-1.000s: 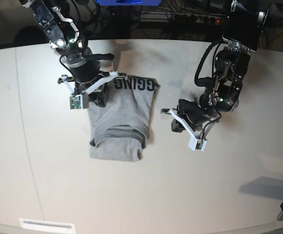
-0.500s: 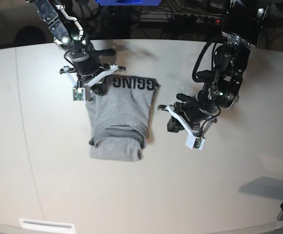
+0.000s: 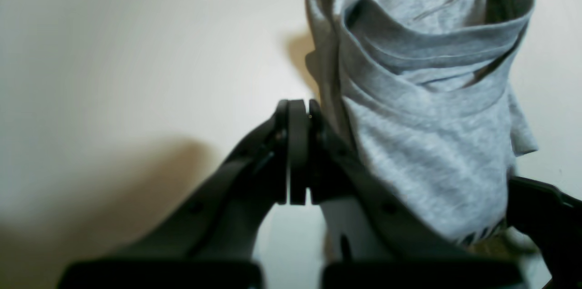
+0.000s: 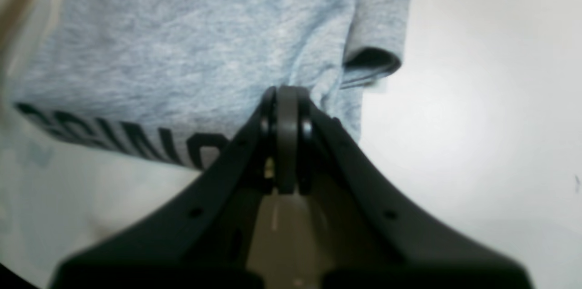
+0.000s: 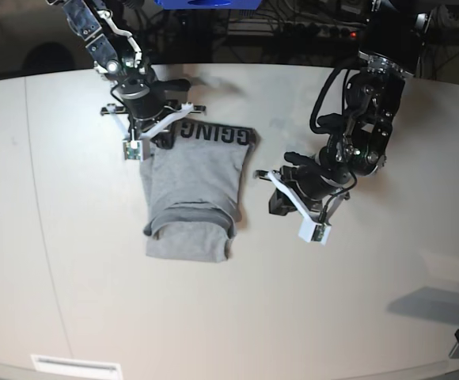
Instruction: Fold the T-shirt properly
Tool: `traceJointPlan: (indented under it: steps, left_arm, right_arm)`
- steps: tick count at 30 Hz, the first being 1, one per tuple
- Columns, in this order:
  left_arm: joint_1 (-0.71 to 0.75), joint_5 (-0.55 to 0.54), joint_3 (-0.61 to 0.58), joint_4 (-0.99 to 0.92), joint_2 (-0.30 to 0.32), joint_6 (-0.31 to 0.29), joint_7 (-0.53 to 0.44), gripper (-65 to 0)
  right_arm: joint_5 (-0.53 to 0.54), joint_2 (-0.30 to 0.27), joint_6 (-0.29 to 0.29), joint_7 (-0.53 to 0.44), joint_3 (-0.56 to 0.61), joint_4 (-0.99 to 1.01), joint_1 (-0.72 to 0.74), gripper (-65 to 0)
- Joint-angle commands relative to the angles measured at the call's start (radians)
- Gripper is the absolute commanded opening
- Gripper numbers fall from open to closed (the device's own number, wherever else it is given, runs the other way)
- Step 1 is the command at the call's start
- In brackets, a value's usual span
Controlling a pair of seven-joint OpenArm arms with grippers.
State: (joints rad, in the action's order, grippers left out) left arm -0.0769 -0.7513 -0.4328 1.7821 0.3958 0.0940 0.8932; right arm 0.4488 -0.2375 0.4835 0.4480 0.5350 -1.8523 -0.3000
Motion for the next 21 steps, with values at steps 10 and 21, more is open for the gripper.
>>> traceJointPlan:
  steps: [10,21]
  left_arm:
    - [-0.016,-0.001,0.007,0.014,0.005,-0.006,-0.021,-65.0]
    - [0.061,0.003,0.101,0.003,0.009,-0.003,-0.019,-65.0]
  right_arm:
    - [0.0,-0.026,-0.009,0.082,0.001,-0.137,0.111,-64.9]
    - [0.003,-0.004,-0.013,0.142,0.001,-0.068,0.282,-64.9]
